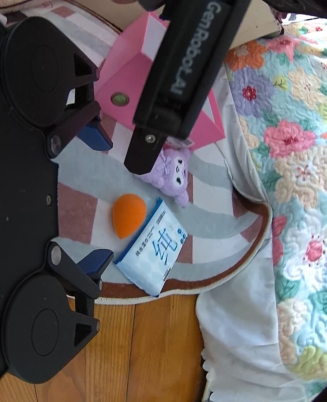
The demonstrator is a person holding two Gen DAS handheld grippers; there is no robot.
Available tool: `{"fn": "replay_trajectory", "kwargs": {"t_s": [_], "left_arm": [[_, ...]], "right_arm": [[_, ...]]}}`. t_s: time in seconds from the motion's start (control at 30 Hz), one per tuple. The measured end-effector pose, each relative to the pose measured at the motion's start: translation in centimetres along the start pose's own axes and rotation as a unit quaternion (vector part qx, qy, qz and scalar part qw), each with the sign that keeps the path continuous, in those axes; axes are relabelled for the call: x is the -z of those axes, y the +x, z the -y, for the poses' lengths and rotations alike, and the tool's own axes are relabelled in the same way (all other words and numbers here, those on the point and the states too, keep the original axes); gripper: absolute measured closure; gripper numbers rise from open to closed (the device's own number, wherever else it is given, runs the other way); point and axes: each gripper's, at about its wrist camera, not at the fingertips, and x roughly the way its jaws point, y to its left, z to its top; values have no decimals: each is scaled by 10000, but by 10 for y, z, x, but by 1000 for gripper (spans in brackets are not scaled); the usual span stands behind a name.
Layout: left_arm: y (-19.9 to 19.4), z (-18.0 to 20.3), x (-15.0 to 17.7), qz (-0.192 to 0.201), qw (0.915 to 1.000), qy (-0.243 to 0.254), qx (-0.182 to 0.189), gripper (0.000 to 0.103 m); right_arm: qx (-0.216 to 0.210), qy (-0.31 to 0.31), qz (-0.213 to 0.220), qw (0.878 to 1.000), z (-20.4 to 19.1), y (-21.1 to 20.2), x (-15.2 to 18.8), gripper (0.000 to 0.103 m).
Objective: Organize objects
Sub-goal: 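Move the left tool toward the orange sponge and open it, then close the left gripper on the orange sponge and lift it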
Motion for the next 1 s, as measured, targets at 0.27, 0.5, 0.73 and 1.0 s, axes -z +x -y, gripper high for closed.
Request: {"fn": "replay_trajectory", "kwargs": {"t_s": [0.27,0.5,0.73,1.0], "left_arm": [[40,9,-6,242,9991,338,13,24],[68,-9,-9,81,9996,-240,150,29],[73,-19,-10,114,9984,-372,407,53],[71,-7,-8,444,9973,-286,518,82]], "right_arm": [[-96,-1,49,9999,8,27,1,18],[-75,303,41,9995,16,45,6,30],[-97,300,228,9992,17,47,7,35],[83,228,322,9992,15,50,5,52]]}}
